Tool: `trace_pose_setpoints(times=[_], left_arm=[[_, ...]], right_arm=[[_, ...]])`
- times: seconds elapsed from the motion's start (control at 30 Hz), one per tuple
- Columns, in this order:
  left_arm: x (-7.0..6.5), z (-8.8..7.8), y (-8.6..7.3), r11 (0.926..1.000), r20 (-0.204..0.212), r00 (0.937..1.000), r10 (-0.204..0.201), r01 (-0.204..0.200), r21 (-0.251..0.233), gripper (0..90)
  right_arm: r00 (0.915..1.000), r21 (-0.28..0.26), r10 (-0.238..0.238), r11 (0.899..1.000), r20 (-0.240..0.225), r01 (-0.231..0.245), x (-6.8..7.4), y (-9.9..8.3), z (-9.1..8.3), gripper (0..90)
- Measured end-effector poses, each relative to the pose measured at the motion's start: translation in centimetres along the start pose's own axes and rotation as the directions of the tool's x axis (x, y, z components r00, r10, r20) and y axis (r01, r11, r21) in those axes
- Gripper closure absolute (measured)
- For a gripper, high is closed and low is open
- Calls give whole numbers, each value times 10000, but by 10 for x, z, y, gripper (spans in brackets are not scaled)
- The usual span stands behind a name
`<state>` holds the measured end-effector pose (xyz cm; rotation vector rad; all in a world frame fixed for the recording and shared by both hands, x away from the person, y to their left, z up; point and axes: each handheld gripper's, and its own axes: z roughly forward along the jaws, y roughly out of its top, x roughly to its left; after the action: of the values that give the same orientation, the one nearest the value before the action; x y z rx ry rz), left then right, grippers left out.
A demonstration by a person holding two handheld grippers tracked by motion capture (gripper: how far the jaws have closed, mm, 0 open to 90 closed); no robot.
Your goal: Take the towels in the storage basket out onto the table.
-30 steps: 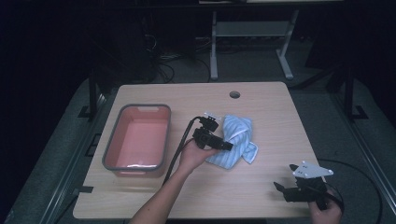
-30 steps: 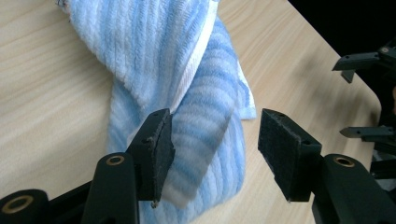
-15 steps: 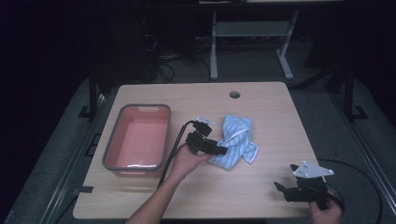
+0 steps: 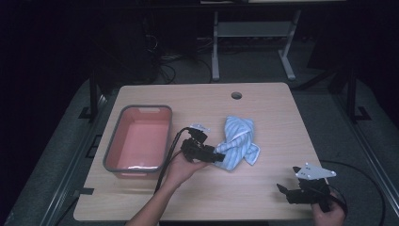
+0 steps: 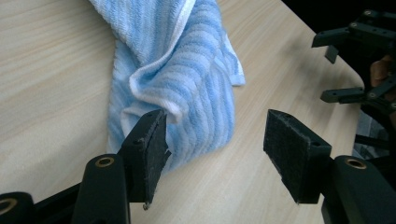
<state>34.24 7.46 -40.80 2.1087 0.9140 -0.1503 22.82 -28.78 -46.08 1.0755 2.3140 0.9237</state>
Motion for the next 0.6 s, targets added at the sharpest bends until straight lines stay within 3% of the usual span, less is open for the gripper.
trace_pose_setpoints(times=[0.6], left_arm=[[-16, -17, -23, 9993, 156, 9993, 342, -340, -144, 358]], right_arm=[[9999, 25, -48, 10000, 88, 47, -1, 0, 0, 139]])
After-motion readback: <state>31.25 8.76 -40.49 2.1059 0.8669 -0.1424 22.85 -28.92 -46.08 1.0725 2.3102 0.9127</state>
